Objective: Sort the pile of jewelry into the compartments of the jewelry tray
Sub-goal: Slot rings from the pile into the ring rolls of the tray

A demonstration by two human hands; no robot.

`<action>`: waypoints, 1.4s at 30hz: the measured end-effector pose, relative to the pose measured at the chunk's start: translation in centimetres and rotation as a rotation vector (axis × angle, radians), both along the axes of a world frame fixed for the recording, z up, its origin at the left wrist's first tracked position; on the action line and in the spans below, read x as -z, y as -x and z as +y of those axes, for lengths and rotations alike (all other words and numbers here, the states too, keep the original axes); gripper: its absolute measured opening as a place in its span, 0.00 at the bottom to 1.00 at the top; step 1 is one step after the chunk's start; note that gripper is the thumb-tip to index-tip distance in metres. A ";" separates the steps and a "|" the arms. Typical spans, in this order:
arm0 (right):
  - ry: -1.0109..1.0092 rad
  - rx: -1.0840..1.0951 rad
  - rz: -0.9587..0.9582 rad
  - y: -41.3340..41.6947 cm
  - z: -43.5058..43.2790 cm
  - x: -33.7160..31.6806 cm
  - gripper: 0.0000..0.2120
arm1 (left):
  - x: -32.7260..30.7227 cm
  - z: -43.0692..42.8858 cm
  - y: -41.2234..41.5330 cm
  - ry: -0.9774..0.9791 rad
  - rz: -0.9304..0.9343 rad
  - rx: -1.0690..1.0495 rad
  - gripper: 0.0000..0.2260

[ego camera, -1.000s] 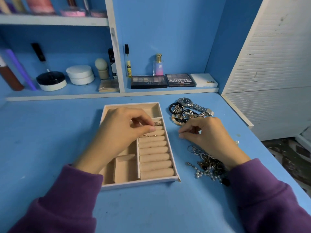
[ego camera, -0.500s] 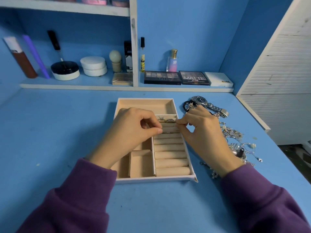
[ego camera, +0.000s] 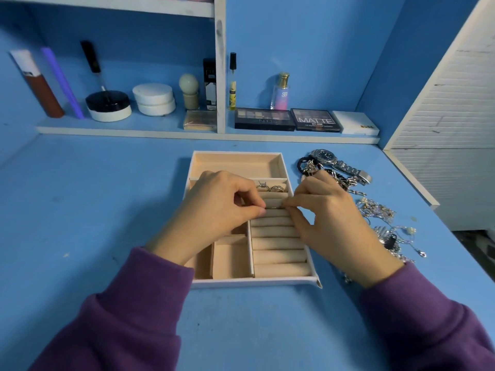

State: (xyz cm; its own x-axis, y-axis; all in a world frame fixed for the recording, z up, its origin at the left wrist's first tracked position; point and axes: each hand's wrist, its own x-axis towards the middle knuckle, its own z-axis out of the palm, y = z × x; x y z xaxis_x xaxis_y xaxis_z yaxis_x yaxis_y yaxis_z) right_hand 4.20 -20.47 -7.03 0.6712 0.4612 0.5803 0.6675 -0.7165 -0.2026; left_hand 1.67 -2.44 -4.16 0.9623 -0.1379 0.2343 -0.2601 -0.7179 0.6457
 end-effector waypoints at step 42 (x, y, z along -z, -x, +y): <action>-0.101 0.069 0.086 0.1 0.2 -0.1 0.05 | 0.6 -2.2 -1.0 -0.357 -0.178 0.022 0.07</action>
State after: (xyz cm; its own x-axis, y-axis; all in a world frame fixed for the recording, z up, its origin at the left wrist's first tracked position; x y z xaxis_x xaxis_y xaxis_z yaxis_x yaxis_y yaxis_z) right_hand 4.07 -20.24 -6.97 0.7487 0.3543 0.5602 0.5941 -0.7335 -0.3301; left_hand 2.63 -4.59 -4.74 0.9069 -0.2613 0.3305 -0.3634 -0.8819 0.3001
